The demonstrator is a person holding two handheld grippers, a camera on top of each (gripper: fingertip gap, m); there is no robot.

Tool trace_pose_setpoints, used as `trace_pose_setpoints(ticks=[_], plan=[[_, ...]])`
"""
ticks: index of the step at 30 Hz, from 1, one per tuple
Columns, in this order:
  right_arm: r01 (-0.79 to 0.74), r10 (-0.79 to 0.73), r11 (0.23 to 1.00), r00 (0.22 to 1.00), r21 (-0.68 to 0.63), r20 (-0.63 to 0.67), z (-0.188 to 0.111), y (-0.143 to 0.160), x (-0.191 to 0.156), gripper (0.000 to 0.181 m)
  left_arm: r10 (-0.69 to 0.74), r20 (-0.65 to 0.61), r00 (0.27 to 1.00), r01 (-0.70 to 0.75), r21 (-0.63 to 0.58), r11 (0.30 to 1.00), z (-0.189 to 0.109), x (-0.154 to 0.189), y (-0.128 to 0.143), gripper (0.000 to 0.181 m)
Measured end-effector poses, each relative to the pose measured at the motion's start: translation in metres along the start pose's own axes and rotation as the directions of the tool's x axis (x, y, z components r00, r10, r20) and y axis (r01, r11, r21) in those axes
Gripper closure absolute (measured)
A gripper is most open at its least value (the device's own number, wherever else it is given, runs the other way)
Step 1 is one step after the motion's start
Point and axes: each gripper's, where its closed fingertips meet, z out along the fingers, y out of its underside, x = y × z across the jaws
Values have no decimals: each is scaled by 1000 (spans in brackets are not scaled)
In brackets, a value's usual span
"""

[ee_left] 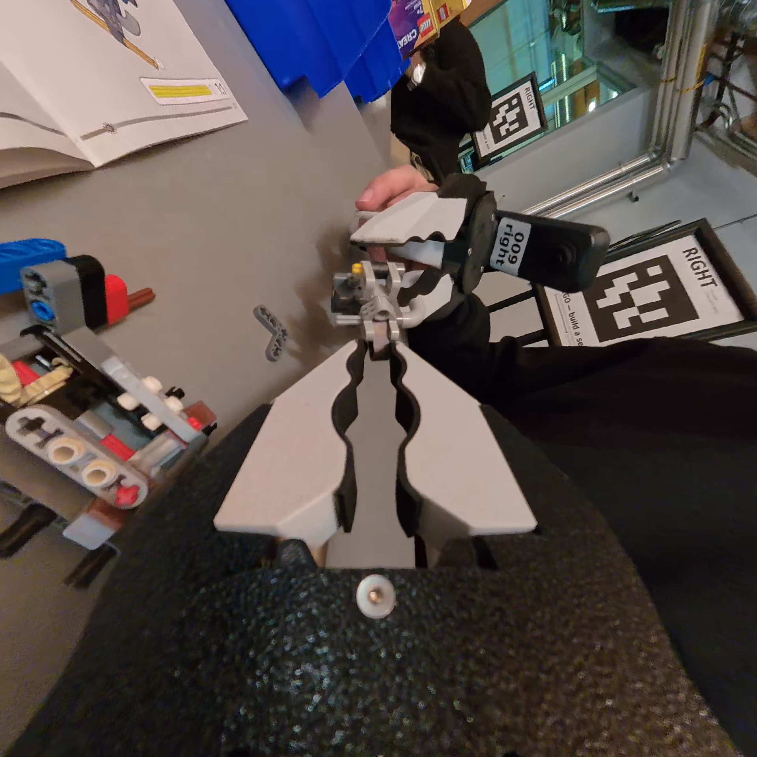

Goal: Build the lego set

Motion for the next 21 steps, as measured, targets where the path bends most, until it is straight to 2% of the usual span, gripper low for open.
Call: trace_pose_setpoints(ticks=[6,10,16,19,21], plan=[[1,-1,1000,999,-3,-35,-3,1,-1,144,-45,-8,999,45,78,996,-4,-1,-10,174],[-7,5,1000,998,-27,-69,-3,5,2,155,-72,-23,997,74,115,991,-1,1,-13,174],[22,-25,999,989,-25,-147,-4,5,11,145,-109,-83,991,121,152,981,-1,8,-17,174],[32,-35,999,992,-29,-123,-4,7,8,164,-126,-73,989,136,158,978,1,6,-17,174],[34,-40,998,994,-52,-101,-4,9,5,177,-108,-23,994,110,138,984,2,2,-14,174]])
